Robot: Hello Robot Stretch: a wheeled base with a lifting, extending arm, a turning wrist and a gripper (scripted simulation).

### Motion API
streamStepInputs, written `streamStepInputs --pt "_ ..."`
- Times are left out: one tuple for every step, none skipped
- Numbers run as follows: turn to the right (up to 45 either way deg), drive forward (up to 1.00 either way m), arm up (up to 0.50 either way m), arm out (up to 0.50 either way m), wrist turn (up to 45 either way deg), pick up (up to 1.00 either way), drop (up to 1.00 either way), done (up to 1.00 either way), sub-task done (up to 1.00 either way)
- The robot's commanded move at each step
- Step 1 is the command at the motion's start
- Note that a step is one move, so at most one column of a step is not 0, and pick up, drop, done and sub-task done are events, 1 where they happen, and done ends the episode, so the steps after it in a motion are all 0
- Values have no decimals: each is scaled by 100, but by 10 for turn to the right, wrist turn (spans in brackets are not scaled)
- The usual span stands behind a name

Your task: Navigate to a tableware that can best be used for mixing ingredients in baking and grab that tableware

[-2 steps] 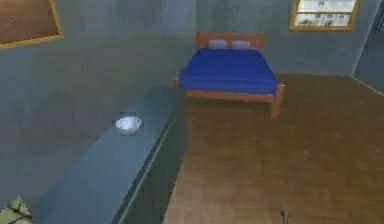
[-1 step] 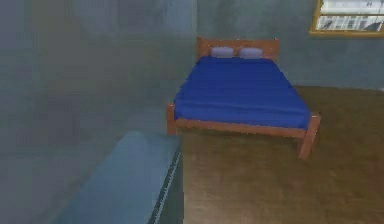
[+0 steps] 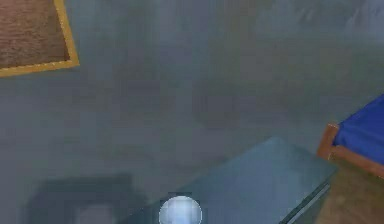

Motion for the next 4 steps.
streamStepInputs --pt "-450 0 0 0 0 0 0 0 0" --pt "-420 0 0 0 0 0 0 0 0" --pt "0 0 50 0 0 0 0 0 0" --pt "0 0 34 0 0 0 0 0 0"
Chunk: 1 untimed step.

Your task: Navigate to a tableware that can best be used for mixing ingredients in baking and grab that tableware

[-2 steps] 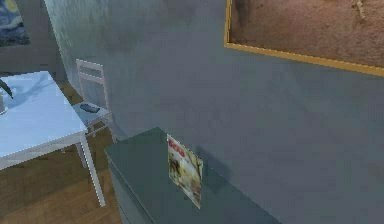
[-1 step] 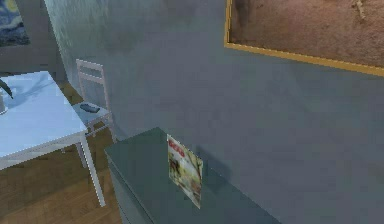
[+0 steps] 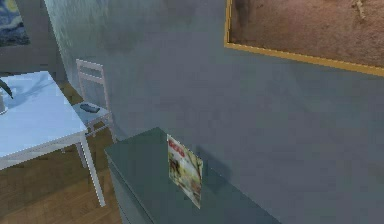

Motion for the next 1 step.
streamStepInputs --pt "0 0 0 14 0 0 0 0 0"
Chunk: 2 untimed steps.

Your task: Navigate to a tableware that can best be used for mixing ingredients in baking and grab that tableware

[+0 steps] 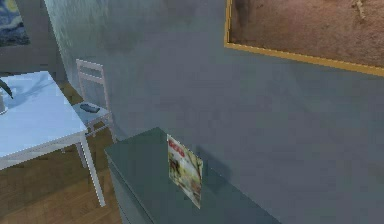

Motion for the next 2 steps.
streamStepInputs --pt "0 0 0 0 450 0 0 0 0" --pt "0 0 0 0 450 0 0 0 0"
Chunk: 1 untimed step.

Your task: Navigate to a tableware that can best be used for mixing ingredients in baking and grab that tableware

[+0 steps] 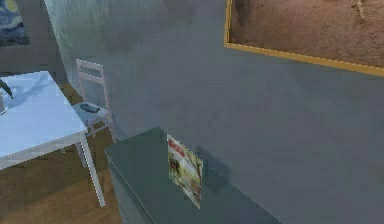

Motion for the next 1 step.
streamStepInputs --pt "0 0 0 0 450 0 0 0 0"
